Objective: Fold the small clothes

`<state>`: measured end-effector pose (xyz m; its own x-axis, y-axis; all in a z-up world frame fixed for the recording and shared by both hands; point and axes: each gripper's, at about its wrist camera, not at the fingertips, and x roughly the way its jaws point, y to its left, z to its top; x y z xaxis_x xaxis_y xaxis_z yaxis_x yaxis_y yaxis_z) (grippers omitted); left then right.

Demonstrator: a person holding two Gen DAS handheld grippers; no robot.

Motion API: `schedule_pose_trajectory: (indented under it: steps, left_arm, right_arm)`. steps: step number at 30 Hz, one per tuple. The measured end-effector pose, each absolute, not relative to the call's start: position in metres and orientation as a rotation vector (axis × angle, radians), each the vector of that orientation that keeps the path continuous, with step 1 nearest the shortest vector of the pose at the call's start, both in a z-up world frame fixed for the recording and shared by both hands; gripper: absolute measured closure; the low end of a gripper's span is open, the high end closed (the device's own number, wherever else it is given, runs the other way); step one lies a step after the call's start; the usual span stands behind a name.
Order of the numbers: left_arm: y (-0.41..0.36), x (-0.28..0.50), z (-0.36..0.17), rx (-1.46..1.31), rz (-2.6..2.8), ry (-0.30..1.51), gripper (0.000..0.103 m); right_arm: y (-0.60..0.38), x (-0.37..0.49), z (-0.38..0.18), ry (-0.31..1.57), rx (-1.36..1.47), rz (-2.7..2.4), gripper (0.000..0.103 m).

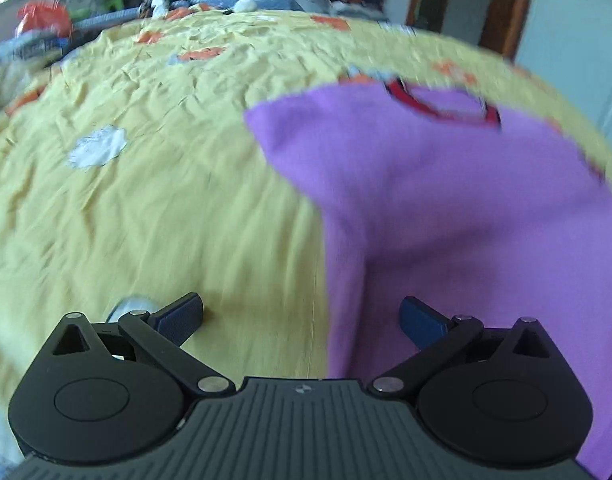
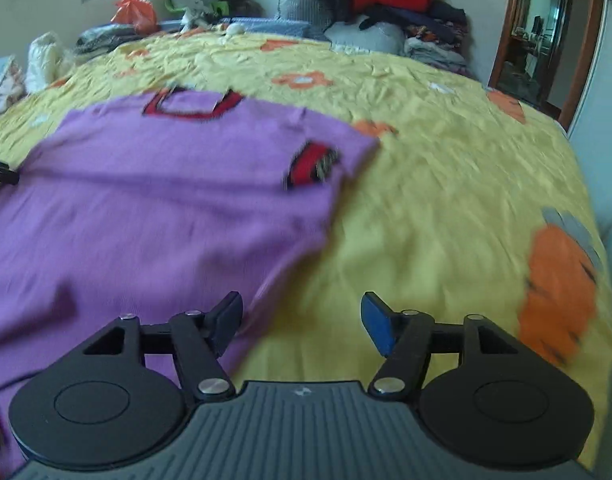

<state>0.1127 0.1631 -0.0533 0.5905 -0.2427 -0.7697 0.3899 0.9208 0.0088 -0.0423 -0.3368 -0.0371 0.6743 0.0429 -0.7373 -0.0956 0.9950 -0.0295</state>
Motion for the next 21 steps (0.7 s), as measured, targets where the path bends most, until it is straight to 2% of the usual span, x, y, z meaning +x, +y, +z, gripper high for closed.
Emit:
schedule_pose_trajectory:
  steps: [1, 3, 6, 9, 11, 12, 14, 17, 18, 19, 21]
  left_arm:
    - [0.166, 0.104, -0.053, 0.177, -0.367, 0.861, 0.000]
    - [0.172, 0.093, -0.053, 0.170, -0.349, 0.887, 0.000]
    - [0.184, 0.083, -0.048, 0.154, -0.338, 0.936, 0.000]
    - [0.196, 0.075, -0.043, 0.060, -0.388, 0.941, 0.000]
    - [0.197, 0.074, -0.047, -0.009, -0.395, 0.965, 0.000]
    - [0.197, 0.072, -0.049, -0.015, -0.379, 0.966, 0.000]
    - [0.194, 0.068, -0.054, -0.031, -0.385, 0.985, 0.000]
    - [0.196, 0.062, -0.068, -0.086, -0.413, 1.014, 0.000]
    - [0.199, 0.060, -0.072, -0.118, -0.427, 1.005, 0.000]
    - [0.204, 0.060, -0.076, -0.160, -0.439, 1.002, 0.000]
    - [0.212, 0.059, -0.087, -0.250, -0.478, 1.014, 0.000]
  right_arm:
    - [-0.340, -0.055, -0.036, 0.843, -0.087, 0.072, 0.031]
    - [-0.343, -0.079, -0.037, 0.896, -0.178, 0.059, 0.027]
    - [-0.347, -0.109, -0.032, 0.958, -0.307, 0.013, 0.026]
    - [-0.346, -0.118, -0.010, 0.854, -0.170, 0.029, 0.026]
    - [-0.323, -0.107, -0.002, 0.722, -0.119, 0.049, 0.018]
    - [-0.307, -0.097, -0.002, 0.680, -0.124, 0.080, 0.009]
    - [-0.267, -0.077, -0.013, 0.646, -0.203, 0.161, 0.006]
    - [-0.225, -0.059, -0.044, 0.706, -0.377, 0.243, 0.007]
    - [-0.222, -0.060, -0.052, 0.716, -0.417, 0.259, 0.013]
    - [-0.230, -0.066, -0.052, 0.690, -0.387, 0.275, 0.038]
    - [-0.259, -0.069, -0.050, 0.731, -0.283, 0.251, 0.061]
